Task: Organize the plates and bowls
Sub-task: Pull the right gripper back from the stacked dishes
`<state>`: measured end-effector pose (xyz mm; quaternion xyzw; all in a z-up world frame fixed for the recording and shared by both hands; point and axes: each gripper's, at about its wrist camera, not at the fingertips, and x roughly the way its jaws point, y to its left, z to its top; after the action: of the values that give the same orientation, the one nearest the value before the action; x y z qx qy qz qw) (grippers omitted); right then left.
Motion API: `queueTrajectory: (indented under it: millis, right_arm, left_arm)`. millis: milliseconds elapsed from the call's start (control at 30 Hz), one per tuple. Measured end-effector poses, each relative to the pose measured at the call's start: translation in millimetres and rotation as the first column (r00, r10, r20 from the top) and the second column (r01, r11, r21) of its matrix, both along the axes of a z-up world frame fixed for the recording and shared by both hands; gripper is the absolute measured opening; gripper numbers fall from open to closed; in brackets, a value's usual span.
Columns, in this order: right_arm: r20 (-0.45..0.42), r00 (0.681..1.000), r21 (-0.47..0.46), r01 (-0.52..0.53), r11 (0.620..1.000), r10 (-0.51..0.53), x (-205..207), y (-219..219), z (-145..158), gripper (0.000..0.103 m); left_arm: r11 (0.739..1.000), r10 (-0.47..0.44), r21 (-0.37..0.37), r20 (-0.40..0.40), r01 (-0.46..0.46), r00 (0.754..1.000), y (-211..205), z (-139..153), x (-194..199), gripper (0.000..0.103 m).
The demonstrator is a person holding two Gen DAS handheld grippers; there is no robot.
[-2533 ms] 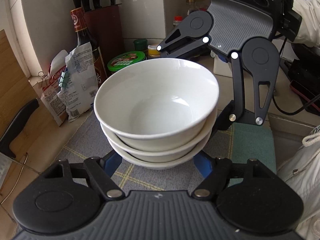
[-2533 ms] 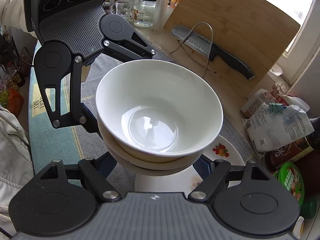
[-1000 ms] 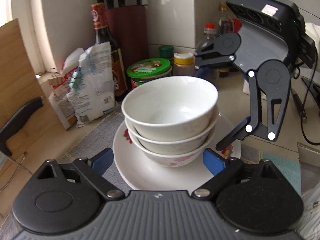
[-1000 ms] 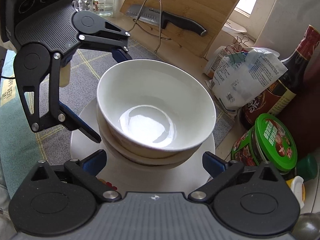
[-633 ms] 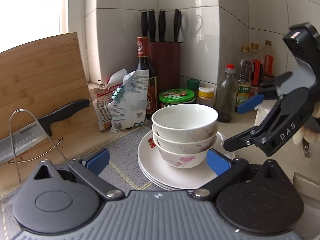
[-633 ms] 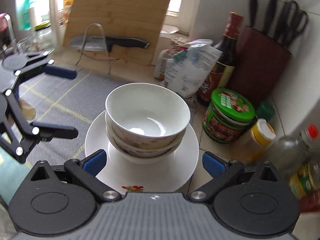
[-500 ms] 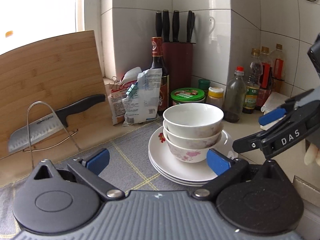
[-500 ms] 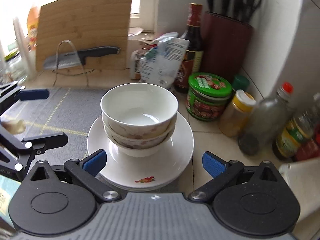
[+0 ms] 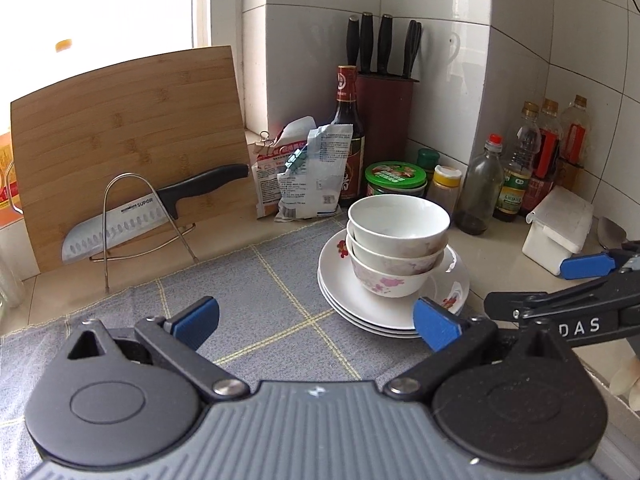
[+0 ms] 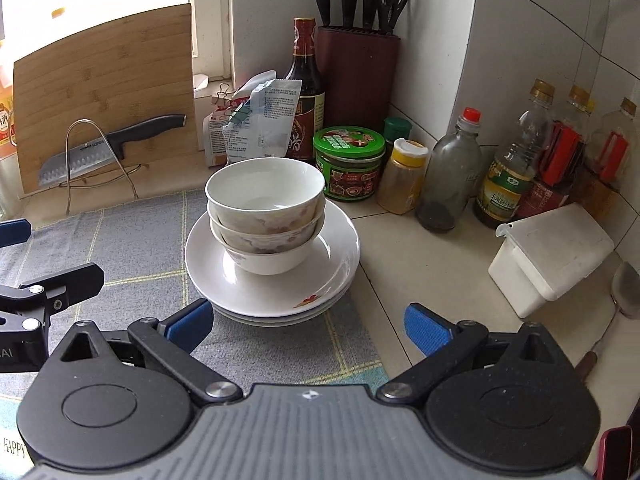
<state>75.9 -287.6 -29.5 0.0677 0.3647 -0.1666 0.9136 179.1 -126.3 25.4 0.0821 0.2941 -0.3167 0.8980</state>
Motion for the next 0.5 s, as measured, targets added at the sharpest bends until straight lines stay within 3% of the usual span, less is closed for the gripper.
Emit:
queueTrajectory:
  millis: [500]
  right_arm:
    - [0.024,1.0,0.016,-0.008,1.0,0.008,-3.7,8.0,7.9,0.103]
  left_arm:
    - [0.999,0.032,0.02,0.015,-0.032,0.999,-0.8,4.3,-3.8,0.102]
